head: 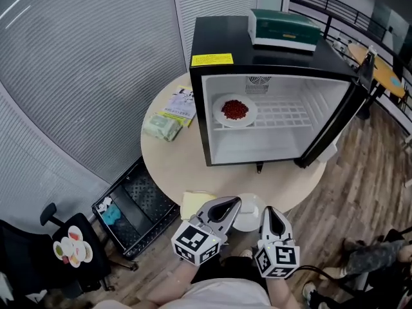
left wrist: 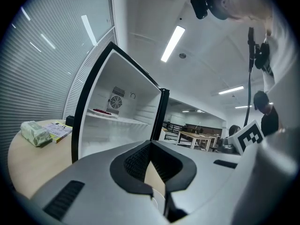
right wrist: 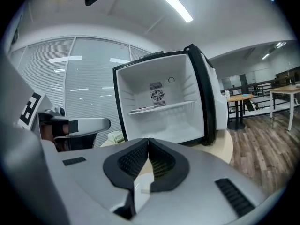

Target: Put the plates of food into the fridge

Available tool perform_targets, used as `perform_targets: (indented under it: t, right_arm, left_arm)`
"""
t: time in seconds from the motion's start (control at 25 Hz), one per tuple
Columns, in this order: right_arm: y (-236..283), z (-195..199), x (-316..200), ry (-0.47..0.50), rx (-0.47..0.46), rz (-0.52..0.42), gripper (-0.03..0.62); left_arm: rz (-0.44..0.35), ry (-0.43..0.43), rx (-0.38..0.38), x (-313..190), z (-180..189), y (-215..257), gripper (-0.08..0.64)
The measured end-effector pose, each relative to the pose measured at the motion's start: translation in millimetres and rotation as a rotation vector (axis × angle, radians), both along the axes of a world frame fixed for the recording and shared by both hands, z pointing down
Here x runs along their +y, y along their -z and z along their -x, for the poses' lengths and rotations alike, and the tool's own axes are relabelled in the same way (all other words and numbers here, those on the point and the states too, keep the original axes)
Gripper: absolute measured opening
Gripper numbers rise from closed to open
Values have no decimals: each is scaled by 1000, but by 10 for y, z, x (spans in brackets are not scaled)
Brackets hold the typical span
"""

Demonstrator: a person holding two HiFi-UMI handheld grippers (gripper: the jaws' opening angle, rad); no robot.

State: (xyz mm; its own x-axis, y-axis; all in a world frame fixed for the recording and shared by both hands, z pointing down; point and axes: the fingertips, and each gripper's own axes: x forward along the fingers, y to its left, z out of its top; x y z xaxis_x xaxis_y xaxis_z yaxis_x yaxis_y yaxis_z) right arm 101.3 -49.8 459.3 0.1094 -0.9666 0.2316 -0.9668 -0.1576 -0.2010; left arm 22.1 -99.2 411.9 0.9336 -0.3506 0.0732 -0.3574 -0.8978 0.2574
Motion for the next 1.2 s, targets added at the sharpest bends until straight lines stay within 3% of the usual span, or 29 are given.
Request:
perform_targets:
  t: [0.36,0.56,1.2]
  right_arm:
    - [-13,-45,265,-84,-71,-58,9]
    - [-146,-35,385,-132,-102,-32,9]
    - [-940,20,680,-357,-451,32,12]
  left_arm:
    - [22,-61,-25,152,13,-133,5]
    - [30,-98,-41,206,24,-211,5]
    - [44,-219,-84,306,216,-511,5]
